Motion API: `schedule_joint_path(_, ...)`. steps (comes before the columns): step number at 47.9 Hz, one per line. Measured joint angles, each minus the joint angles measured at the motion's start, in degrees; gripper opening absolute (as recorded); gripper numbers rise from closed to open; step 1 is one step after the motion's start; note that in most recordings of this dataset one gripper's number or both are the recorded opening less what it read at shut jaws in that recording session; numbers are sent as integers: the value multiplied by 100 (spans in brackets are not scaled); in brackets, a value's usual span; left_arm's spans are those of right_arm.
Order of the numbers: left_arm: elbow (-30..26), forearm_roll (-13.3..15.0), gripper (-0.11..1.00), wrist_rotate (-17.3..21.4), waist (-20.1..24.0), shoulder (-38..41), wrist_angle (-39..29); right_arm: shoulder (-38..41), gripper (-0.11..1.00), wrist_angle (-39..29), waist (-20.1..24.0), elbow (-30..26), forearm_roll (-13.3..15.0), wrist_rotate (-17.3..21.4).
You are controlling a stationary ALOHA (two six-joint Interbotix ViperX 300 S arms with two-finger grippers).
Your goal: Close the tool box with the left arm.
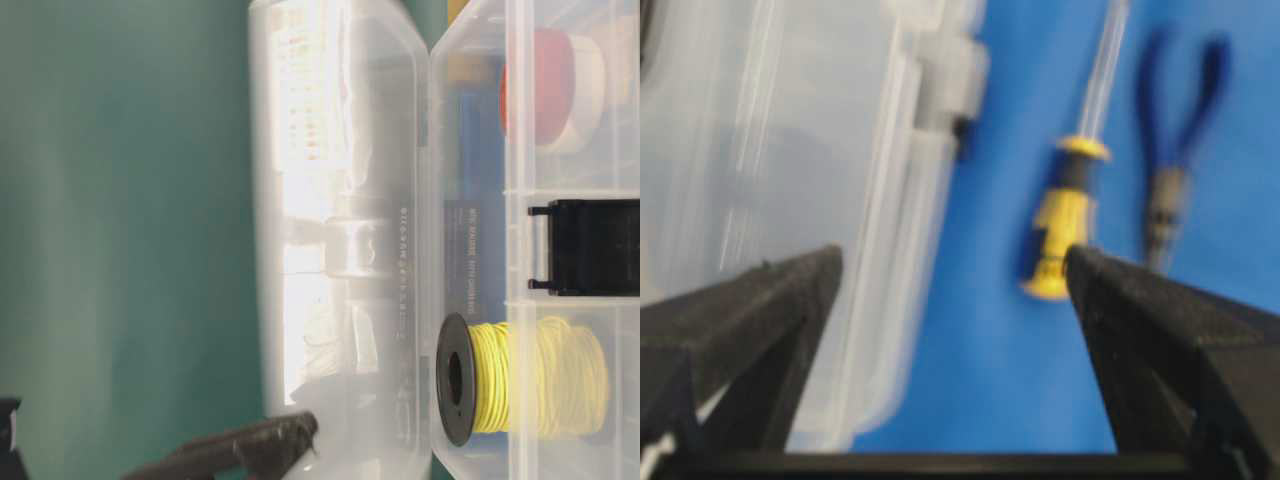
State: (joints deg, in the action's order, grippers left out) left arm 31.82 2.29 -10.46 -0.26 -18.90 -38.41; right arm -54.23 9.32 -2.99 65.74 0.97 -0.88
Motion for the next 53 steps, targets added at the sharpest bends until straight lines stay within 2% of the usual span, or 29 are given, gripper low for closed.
schedule_joint_path(5, 26, 9, 87, -457, -633, -44, -18, -18, 0, 0, 0, -9, 0, 0)
schedule_joint_path(7, 26, 9, 86, -527, -765, -88, -26, -26, 0, 0, 0, -26, 0, 0)
schedule_joint_path(16, 9, -35, 86, -563, -958, -554, 53, -62, 0, -9, 0, -44, 9, 0)
schedule_joint_path(21, 123, -88, 86, -519, -949, -1063, 352, -70, 0, 0, 0, -35, 0, 0)
schedule_joint_path(28, 580, -105, 86, -114, -949, -1872, 870, -97, 0, 0, 0, -44, 0, 18)
schedule_joint_path(41, 1854, -105, 86, 765, -949, -3524, 1890, -141, 0, 0, 0, -44, 0, 26)
schedule_joint_path(53, 3129, -105, 86, 1125, -949, -4535, 2698, -141, 0, -9, 0, -44, 9, 18)
